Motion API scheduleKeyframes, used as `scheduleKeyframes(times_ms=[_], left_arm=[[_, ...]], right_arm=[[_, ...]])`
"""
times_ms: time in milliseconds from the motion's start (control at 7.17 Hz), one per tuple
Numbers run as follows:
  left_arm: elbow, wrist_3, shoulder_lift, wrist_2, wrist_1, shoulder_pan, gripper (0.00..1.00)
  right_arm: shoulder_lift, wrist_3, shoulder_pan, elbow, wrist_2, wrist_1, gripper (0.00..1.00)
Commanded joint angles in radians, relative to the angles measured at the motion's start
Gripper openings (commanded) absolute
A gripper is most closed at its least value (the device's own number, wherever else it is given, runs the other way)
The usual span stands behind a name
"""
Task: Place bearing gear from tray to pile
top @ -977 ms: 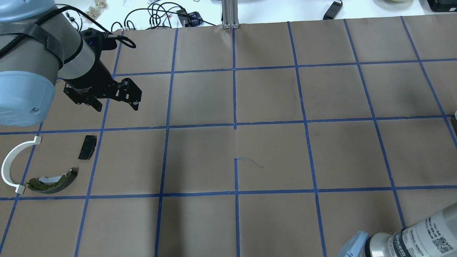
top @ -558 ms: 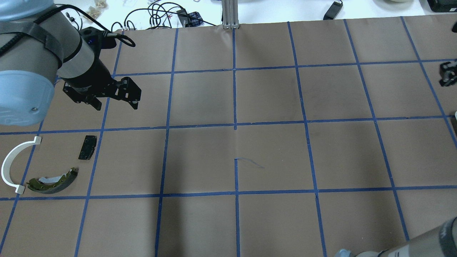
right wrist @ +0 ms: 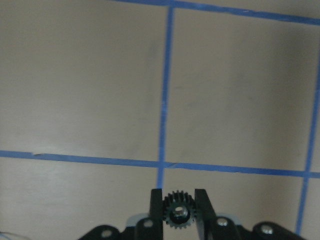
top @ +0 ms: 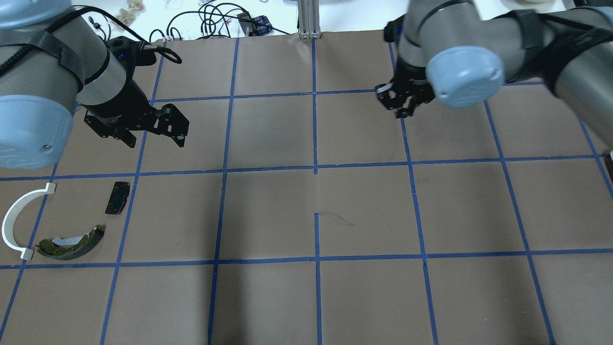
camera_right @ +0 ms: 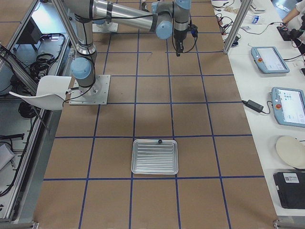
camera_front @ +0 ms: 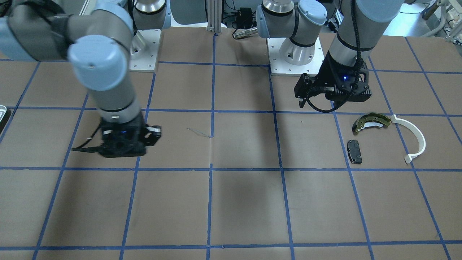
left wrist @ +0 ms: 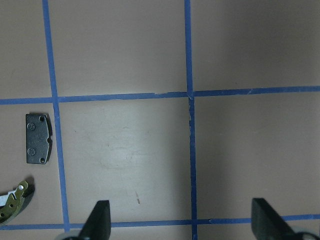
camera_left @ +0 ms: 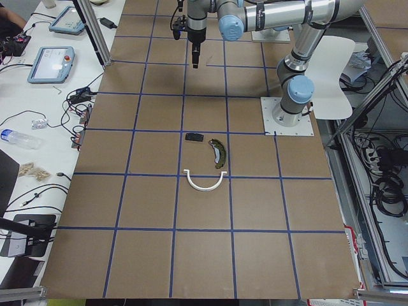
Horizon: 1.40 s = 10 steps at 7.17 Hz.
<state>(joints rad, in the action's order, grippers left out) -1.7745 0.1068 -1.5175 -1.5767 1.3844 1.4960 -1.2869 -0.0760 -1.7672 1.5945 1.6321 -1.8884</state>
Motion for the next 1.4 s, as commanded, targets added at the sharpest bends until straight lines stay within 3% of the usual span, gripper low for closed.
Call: scheduleKeyframes(times_ms=[0, 279, 419, 558, 698, 977, 1256], left_arm=[[-0.003, 0.001, 0.002, -0.002, -0.002, 0.0, 1.0], [-0.003, 0.001, -0.001, 0.0, -0.004, 0.0, 1.0], [-0.002, 0.001, -0.004, 0.001, -0.004, 0.0, 1.0], [-0.003, 0.001, 0.0, -0.002, -0.002, 0.001, 1.0], [-0.003, 0.001, 0.0, -0.002, -0.002, 0.001, 1.0], [0.012, -0.001, 0.0, 0.001, -0.002, 0.003, 1.0], [0.012, -0.001, -0.009, 0.001, -0.002, 0.003, 1.0]], right_arm=[[0.11, -0.142, -0.254, 0.007, -0.005, -0.077, 0.0], [0.236, -0.275, -0.314, 0.012, -0.024, -0.199, 0.0], [0.245, -0.277, -0.317, 0.013, -0.047, -0.207, 0.0], [0.244, -0.284, -0.322, 0.015, -0.096, -0.209, 0.14], [0.241, -0.272, -0.307, 0.015, -0.107, -0.228, 0.99], [0.158, -0.225, -0.167, 0.013, -0.185, -0.163, 1.0], [0.008, 0.299, 0.123, 0.015, -0.135, 0.068, 1.0]])
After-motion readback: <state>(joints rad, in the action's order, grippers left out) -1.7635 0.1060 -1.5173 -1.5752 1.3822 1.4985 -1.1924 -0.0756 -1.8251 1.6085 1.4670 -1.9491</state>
